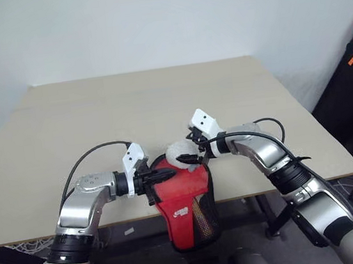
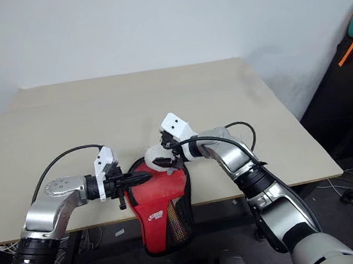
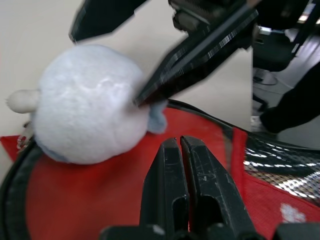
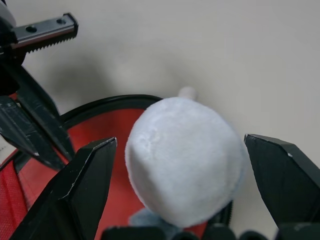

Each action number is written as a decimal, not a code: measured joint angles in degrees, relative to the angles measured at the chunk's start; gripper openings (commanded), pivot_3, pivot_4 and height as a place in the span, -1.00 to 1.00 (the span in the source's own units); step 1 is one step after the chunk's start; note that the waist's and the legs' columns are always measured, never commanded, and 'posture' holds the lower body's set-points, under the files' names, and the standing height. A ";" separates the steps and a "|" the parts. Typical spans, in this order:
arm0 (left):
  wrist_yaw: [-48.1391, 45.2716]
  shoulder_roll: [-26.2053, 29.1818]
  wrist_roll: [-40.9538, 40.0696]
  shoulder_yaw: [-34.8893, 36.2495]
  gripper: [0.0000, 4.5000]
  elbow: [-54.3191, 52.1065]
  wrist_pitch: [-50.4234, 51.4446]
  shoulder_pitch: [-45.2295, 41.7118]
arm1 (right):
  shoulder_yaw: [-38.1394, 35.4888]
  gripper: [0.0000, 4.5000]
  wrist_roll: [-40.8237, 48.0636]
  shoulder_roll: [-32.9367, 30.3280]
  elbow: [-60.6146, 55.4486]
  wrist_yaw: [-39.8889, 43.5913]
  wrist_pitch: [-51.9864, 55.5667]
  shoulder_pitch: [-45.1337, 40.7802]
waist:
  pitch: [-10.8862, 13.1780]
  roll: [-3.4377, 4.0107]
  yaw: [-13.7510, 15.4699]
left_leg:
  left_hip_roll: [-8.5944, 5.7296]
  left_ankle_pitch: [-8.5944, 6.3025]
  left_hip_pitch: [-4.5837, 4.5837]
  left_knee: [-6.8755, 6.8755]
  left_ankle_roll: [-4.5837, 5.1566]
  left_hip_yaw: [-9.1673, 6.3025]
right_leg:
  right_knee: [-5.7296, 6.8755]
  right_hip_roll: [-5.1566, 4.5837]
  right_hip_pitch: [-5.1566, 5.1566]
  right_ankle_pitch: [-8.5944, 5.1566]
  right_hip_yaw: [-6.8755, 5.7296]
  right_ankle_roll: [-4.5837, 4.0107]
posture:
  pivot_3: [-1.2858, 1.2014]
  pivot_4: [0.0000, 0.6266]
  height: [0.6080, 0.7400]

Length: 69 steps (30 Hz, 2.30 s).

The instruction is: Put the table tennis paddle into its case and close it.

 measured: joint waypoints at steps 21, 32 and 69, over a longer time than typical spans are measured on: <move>0.31 -0.82 2.48 -1.96 -1.00 4.18 -6.00 0.39 | 0.66 -0.99 -4.54 3.94 9.70 -2.47 -4.82 -2.76 | -0.01 0.04 -0.07 | 0.00 0.00 0.02 -0.02 0.00 -0.01 | 0.01 0.00 0.00 0.00 0.00 0.00 | 0.03 -1.00 0.99; 0.71 -4.54 4.31 -3.93 -1.00 10.82 -9.44 -3.40 | -0.08 -0.99 -5.70 5.55 17.94 -2.20 -8.19 -8.21 | -0.01 0.05 -0.07 | -0.02 0.00 0.00 -0.01 0.00 -0.01 | 0.02 0.01 0.01 0.01 0.00 0.00 | 0.03 -1.00 0.99; 1.15 -9.04 11.78 -7.09 -1.00 24.71 -22.74 -6.75 | -4.45 -0.99 -8.49 4.28 38.95 0.16 -18.39 -17.04 | -0.45 0.73 -0.06 | -0.07 0.00 0.09 -0.01 0.00 -0.02 | 0.02 0.01 0.13 0.01 0.03 0.01 | 0.03 -1.00 0.99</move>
